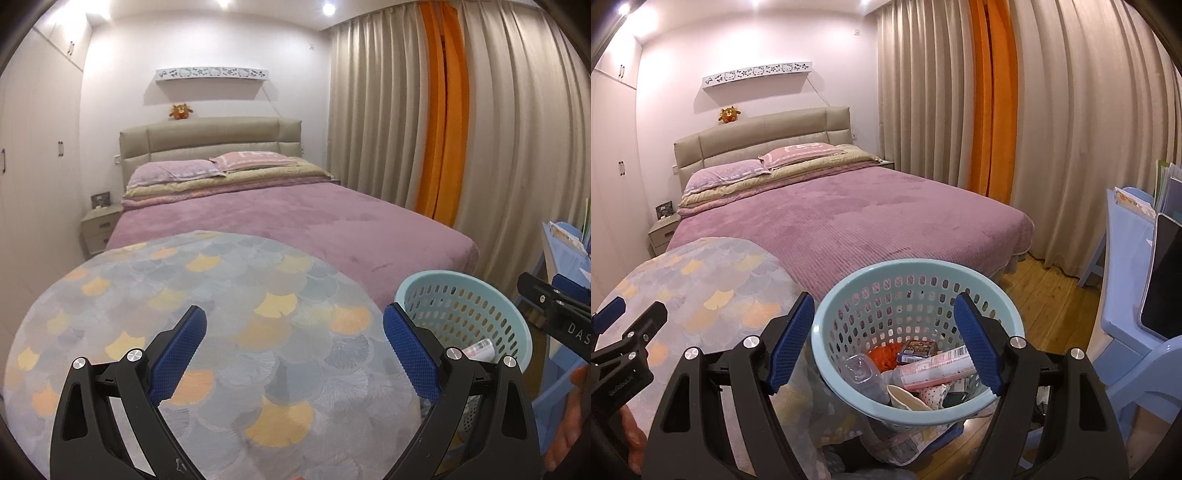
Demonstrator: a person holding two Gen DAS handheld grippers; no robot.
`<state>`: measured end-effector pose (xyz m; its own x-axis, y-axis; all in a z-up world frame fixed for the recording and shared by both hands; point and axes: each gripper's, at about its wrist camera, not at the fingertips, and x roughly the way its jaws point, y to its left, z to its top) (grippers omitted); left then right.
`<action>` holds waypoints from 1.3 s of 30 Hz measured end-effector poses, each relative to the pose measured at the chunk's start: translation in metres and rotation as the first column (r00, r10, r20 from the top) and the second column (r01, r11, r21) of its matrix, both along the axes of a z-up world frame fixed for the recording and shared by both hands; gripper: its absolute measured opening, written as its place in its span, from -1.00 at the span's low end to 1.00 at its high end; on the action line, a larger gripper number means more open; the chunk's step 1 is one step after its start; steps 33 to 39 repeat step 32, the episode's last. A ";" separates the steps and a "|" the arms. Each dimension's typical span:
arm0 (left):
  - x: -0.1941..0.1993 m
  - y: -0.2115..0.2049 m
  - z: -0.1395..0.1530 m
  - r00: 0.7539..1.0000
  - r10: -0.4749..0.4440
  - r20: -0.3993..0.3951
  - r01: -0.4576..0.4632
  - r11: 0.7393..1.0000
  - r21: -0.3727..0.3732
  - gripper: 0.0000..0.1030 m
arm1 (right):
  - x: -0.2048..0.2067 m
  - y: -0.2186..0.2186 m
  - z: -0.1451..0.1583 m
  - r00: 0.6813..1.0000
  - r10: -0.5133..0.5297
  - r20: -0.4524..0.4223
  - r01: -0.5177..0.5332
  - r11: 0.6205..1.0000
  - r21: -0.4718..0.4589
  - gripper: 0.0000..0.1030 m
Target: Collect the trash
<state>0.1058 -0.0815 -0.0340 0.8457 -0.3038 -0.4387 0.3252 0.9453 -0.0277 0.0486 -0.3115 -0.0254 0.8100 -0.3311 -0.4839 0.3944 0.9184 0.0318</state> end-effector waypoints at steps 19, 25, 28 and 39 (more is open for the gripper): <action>-0.017 0.019 0.022 0.998 0.023 0.050 -0.024 0.999 0.033 0.82 | 0.000 0.030 0.013 0.999 0.036 -0.012 -0.036 0.999 0.004 0.43; -0.020 0.019 0.022 0.999 0.018 0.047 -0.019 0.999 0.034 0.82 | 0.000 0.036 0.015 0.999 0.045 -0.008 -0.045 0.999 0.000 0.43; -0.022 0.026 0.024 0.999 0.018 0.037 -0.019 1.000 0.017 0.82 | -0.001 0.039 0.014 0.999 0.053 -0.004 -0.053 0.999 -0.007 0.43; -0.024 0.036 0.025 0.998 0.038 0.040 -0.039 0.999 0.017 0.82 | 0.000 0.048 0.014 0.997 0.078 0.003 -0.078 0.997 -0.014 0.43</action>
